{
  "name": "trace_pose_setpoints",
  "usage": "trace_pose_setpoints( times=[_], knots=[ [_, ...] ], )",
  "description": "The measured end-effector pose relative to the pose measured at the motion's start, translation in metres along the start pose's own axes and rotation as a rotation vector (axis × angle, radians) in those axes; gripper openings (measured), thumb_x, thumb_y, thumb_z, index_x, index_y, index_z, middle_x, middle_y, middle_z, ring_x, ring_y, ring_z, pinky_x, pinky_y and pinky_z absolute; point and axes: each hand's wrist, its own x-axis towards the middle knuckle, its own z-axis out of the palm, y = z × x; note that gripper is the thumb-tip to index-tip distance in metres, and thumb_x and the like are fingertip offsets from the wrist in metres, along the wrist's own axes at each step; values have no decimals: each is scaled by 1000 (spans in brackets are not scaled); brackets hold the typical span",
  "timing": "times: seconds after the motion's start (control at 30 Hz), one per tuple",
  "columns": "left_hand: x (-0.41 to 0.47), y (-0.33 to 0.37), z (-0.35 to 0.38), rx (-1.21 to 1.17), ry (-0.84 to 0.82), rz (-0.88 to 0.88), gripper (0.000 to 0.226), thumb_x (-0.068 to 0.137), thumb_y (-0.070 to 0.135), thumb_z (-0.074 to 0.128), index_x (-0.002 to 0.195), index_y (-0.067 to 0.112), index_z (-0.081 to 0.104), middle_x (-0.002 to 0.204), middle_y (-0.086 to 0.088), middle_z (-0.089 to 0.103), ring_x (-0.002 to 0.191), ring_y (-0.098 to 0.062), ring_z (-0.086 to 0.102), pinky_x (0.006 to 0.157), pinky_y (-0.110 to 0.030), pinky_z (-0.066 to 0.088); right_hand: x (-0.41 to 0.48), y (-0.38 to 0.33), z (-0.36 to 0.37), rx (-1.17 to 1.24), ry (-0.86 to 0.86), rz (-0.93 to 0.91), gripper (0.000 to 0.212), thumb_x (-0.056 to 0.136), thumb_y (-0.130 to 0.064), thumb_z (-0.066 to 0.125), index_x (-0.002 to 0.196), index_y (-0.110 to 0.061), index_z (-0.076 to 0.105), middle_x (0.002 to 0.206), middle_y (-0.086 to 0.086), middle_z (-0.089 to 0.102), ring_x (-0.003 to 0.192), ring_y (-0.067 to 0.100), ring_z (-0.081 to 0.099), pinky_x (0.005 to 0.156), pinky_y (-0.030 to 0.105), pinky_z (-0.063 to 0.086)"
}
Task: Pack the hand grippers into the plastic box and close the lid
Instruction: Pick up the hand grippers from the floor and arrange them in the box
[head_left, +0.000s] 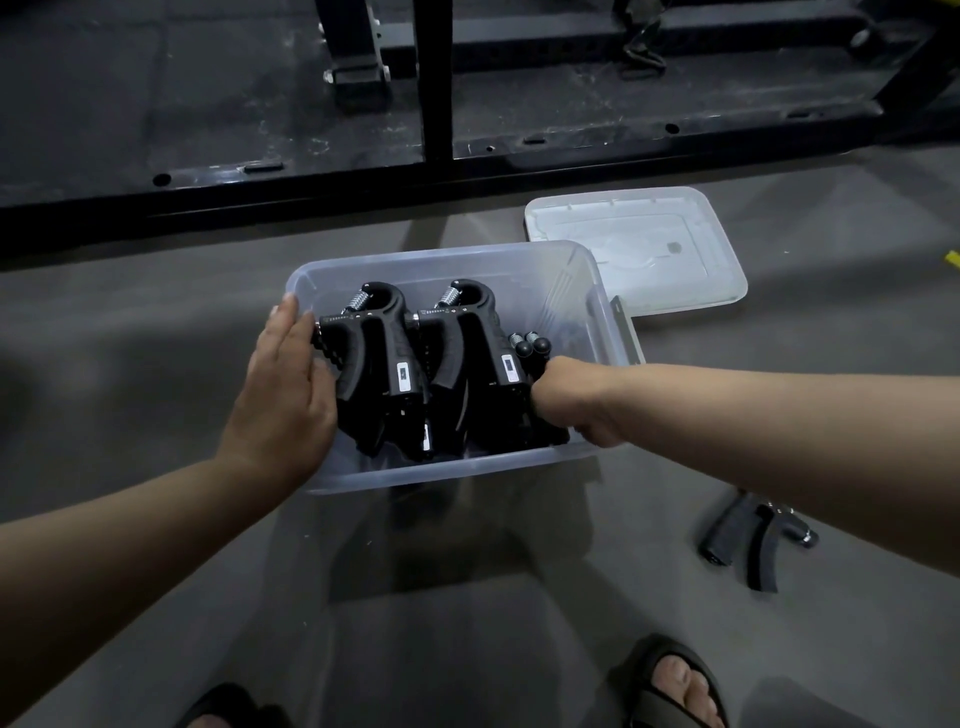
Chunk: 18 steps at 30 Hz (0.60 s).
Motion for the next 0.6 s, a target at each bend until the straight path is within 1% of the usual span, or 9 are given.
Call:
trace_pose_setpoints(
  times=[0.03,0.1,0.23,0.3,0.37,0.43,0.5,0.53,0.6],
  knots=[
    [0,0,0,-2,0,-2,51,99,13,37,149,8,29,161,-5,14,148,-15,9,119,-29,8,0,1,-2,-48,-9,4,18,89,-3,38,82,-9,53,75,6,46,61,18,37,49,18,30],
    [1,-1,0,-4,1,-7,51,99,13,37,150,9,29,161,-4,14,148,-15,9,119,-30,8,3,6,-7,-165,-29,-18,22,87,-2,35,87,-6,57,84,11,48,68,23,40,57,20,31],
    [0,-2,1,-1,3,-4,51,99,13,37,150,9,29,161,-5,14,148,-16,9,120,-31,8,3,7,-11,-342,-89,-75,27,89,0,34,93,-4,60,88,15,50,73,26,45,55,26,35],
    [0,-2,0,0,-1,-1,51,99,13,37,149,8,29,161,-5,14,148,-16,9,120,-32,8,-3,2,-6,-449,-108,-142,24,94,-5,40,104,-4,63,95,15,55,82,31,50,67,30,40],
    [0,-2,1,1,-7,2,50,100,14,36,149,8,29,161,-5,14,148,-16,9,120,-32,8,-8,2,-4,-492,-52,-239,26,95,-8,43,111,-3,62,107,17,61,98,35,59,78,32,45],
    [0,-2,0,-1,-3,3,50,100,15,36,149,9,29,161,-4,14,148,-16,9,118,-30,8,-11,7,-13,-441,94,-407,25,90,-8,45,107,-6,63,115,16,65,107,33,61,87,34,50],
    [0,-2,-2,0,1,14,49,101,14,36,149,9,29,161,-5,14,148,-16,9,116,-27,8,-15,21,-33,-275,246,-562,30,87,-5,47,107,-13,68,114,7,69,105,23,63,93,33,50],
    [0,-1,-1,-1,-1,18,49,100,13,35,149,9,29,161,-7,14,148,-17,9,115,-26,7,-17,32,-43,-161,322,-613,31,86,-3,48,105,-16,70,112,5,68,102,18,64,92,32,51],
    [1,2,0,-24,13,5,47,100,10,35,147,10,30,160,-13,13,148,-22,9,115,-26,7,-19,60,-57,45,486,-663,30,84,0,49,97,-18,69,106,2,64,90,8,62,87,24,50]
  ],
)
